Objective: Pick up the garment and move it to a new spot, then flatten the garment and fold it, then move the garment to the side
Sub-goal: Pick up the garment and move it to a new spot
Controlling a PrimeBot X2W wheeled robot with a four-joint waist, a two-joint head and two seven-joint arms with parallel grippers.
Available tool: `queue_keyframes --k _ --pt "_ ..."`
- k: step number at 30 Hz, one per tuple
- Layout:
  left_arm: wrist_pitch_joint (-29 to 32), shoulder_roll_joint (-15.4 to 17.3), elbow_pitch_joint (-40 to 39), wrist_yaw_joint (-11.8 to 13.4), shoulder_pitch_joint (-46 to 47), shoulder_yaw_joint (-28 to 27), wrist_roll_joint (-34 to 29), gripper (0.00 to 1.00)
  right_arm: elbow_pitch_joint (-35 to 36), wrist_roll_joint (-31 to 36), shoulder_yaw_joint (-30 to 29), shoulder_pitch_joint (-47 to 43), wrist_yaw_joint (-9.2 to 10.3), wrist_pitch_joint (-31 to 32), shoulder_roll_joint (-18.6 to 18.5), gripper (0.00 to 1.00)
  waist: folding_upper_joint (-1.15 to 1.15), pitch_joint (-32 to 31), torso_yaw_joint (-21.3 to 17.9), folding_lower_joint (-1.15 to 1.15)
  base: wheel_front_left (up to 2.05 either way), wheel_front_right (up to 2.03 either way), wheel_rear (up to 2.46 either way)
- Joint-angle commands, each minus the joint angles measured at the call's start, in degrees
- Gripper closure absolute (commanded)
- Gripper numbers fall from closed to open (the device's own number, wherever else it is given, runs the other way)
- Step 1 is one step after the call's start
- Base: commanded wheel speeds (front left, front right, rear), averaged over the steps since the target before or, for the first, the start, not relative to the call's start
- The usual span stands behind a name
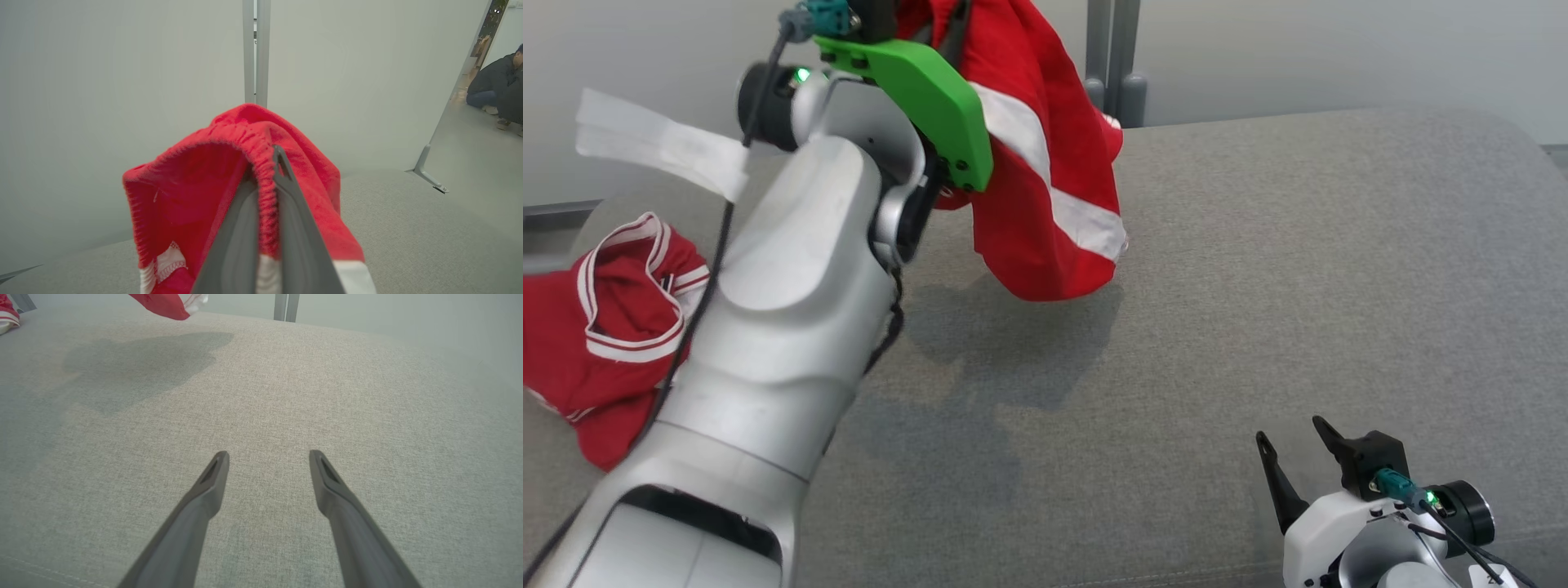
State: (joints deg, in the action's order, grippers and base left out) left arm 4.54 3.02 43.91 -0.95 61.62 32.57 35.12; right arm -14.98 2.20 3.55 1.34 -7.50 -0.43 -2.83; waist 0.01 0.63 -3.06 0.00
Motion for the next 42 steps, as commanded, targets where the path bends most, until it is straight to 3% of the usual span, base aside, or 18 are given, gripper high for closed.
queue_keyframes --k 1,5,8,10,13,24,25,26,27,37,42 --pt "0.3 -0.1 -1.2 2.1 -1.8 0.9 1.7 1.00 0.3 0.1 -0.2 -0.7 0.03 -0.3 -0.1 0.00 -0.01 0.1 -2.1 0.00 0.00 0.00 0.00" --pt "3.5 0.1 -8.5 11.6 -4.2 7.1 8.8 1.00 0.6 0.2 -1.1 -0.6 0.02 -0.5 -0.1 0.00 -0.01 1.3 -2.3 0.00 0.00 0.00 0.00" --pt "5.2 0.1 -12.4 17.3 -6.1 10.8 12.1 1.00 0.6 0.2 -1.5 -0.4 0.02 -0.7 -0.1 0.00 -0.01 1.9 -2.1 0.00 0.00 0.00 0.00" --pt "5.6 0.0 -13.4 19.6 -6.9 12.1 13.3 1.00 0.6 0.0 -1.4 -0.1 0.02 -0.9 -0.1 0.00 -0.01 2.4 -2.0 0.00 0.00 0.00 0.00" --pt "6.1 1.0 -11.2 21.2 -8.3 13.0 12.5 1.00 0.5 -0.3 -0.4 0.6 0.02 -1.0 -0.1 0.00 -0.01 3.0 -2.0 0.00 0.00 0.00 0.00" --pt "5.5 10.1 -1.4 19.9 -13.4 13.7 11.4 1.00 0.2 0.6 1.0 1.8 0.03 -0.7 -0.1 0.00 -0.01 4.8 0.0 0.00 0.00 0.00 0.00" --pt "5.1 10.4 -0.8 19.7 -13.6 13.7 11.4 0.83 0.1 0.6 1.0 1.8 0.03 -0.7 -0.1 0.00 -0.01 4.8 0.1 0.00 0.00 0.00 0.00" --pt "4.6 10.7 -0.2 19.4 -13.8 13.8 11.4 0.46 0.1 0.6 1.1 1.9 0.03 -0.6 -0.1 0.00 -0.01 4.7 0.3 0.00 0.00 0.00 0.00" --pt "4.7 10.9 0.6 19.0 -14.3 13.8 11.6 0.00 0.0 0.5 1.2 1.9 0.02 -0.6 -0.1 0.00 -0.01 4.7 0.4 0.00 0.00 0.00 0.00" --pt "1.0 11.4 5.8 15.6 -17.7 13.8 12.8 0.00 -0.2 -0.5 -0.3 1.2 0.02 0.0 -0.1 0.00 -0.01 2.0 1.3 0.00 0.00 0.00 0.00" --pt "-5.3 11.6 5.0 13.8 -20.2 12.1 13.7 0.00 -0.3 -1.4 -2.2 0.2 0.03 -0.2 -0.1 0.00 -0.01 0.4 2.3 0.00 0.00 0.00 0.00"
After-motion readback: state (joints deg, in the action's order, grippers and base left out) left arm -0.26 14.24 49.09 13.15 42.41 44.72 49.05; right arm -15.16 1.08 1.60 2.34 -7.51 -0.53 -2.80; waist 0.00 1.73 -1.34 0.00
